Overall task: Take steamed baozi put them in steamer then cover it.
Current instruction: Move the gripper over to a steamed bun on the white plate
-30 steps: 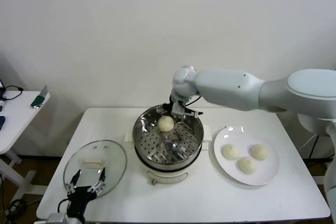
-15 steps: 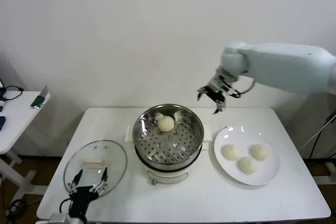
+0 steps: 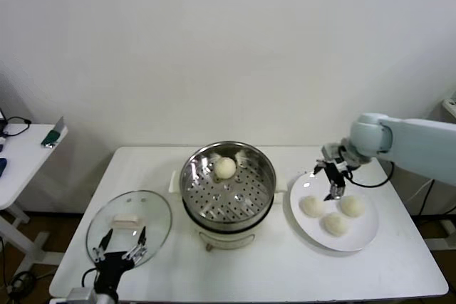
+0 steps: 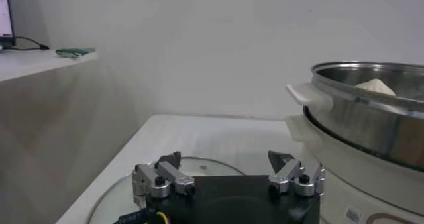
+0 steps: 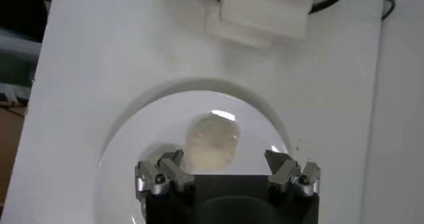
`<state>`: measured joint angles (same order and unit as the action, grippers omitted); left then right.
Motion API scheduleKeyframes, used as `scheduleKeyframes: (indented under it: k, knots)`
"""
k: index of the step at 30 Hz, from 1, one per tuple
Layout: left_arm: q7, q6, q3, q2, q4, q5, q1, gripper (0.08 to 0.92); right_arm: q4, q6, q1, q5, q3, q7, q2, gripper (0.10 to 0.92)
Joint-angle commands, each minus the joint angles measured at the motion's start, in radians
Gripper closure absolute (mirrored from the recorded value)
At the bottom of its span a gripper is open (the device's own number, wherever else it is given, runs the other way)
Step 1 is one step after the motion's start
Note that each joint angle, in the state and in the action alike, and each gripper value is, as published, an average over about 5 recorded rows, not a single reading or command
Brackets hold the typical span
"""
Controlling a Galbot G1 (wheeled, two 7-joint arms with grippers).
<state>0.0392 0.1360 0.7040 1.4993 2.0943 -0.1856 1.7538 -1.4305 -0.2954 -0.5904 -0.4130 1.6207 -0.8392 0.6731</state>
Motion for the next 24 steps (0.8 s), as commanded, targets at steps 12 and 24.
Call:
scheduleKeyframes:
  k: [12,24]
  knots:
    - [0.000,-0.008,0.004,0.005,-0.009,0.002,0.006,0.177,0.172,-0.107,0.351,0.093,-0.265,0.055,0.056,0.203]
    - [-0.001,-0.011,0.006,0.005,-0.011,-0.001,0.005,0.177,0.200,-0.121,0.377,0.086,-0.299,0.063,0.095,0.273]
